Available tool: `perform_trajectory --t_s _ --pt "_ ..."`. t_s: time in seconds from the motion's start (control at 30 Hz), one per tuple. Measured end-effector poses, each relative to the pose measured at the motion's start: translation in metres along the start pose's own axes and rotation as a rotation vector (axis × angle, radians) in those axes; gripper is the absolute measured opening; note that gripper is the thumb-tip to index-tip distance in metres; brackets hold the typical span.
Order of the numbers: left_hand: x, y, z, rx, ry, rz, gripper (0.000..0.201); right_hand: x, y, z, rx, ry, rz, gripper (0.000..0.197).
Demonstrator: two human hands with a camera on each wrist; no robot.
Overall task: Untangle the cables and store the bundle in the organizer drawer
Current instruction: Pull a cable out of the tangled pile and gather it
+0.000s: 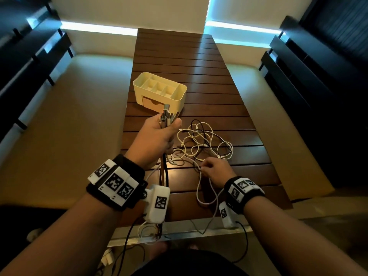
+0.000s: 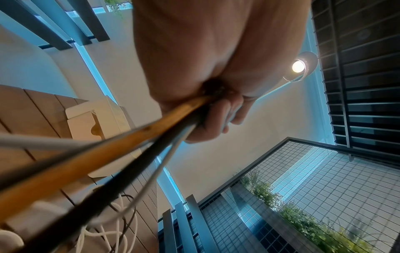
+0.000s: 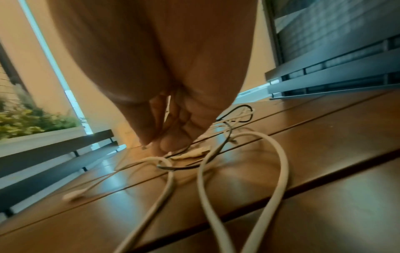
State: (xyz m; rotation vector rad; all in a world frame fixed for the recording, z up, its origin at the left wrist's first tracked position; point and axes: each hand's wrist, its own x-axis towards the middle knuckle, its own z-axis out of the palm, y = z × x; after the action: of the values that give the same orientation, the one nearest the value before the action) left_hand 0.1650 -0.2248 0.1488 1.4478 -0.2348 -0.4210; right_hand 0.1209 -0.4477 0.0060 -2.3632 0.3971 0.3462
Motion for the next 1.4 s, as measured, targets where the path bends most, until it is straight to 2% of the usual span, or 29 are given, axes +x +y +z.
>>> perform_trajectory --t_s 0.13,0.27,0.33,0.43,0.67,0.77,0.9,0.97,1.07,1.13,1.27,1.4 --pt "-0.007 0.0 0.005 -0.002 -0.01 0.004 0.033 0.025 0.018 -0.002 -0.192 0.124 -0.058 0.021" --pt "-0.013 0.002 0.001 0.022 0.026 0.009 0.035 0.039 0.02 0.006 -0.321 0.069 0.023 0.036" --pt "-0.013 0.002 -0.005 0.037 0.046 0.008 0.035 0.045 0.019 0.009 -0.331 0.086 0.036 0.029" --pt "-0.012 0.001 -0.01 0.055 0.074 0.008 0.034 0.048 0.018 0.007 -0.213 0.138 0.005 0.011" --pt "0.006 0.003 0.005 0.053 0.058 0.002 0.029 0.041 -0.001 -0.021 0.401 0.303 0.056 0.012" --pt "0.021 0.008 0.018 0.073 0.058 0.039 0.02 0.038 -0.032 -0.053 0.557 0.447 -0.034 0.019" --pt "0.041 0.014 0.029 0.154 0.134 0.104 0.043 0.014 -0.08 -0.095 0.598 0.55 -0.277 0.012" --pt "0.049 0.016 0.032 0.163 0.148 0.118 0.042 0.004 -0.09 -0.102 0.544 0.464 -0.324 0.007" --pt "0.054 0.017 0.039 0.146 0.125 0.123 0.035 -0.003 -0.088 -0.095 0.401 0.182 -0.268 0.007" --pt "0.054 0.017 0.043 0.164 0.124 0.13 0.032 -0.007 -0.084 -0.093 0.375 0.108 -0.247 0.008" --pt "0.052 0.017 0.045 0.174 0.133 0.151 0.027 -0.016 -0.089 -0.107 0.465 0.155 -0.283 0.022" --pt "0.05 0.016 0.048 0.134 0.108 0.152 0.016 -0.029 -0.101 -0.123 0.755 0.342 -0.426 0.027"
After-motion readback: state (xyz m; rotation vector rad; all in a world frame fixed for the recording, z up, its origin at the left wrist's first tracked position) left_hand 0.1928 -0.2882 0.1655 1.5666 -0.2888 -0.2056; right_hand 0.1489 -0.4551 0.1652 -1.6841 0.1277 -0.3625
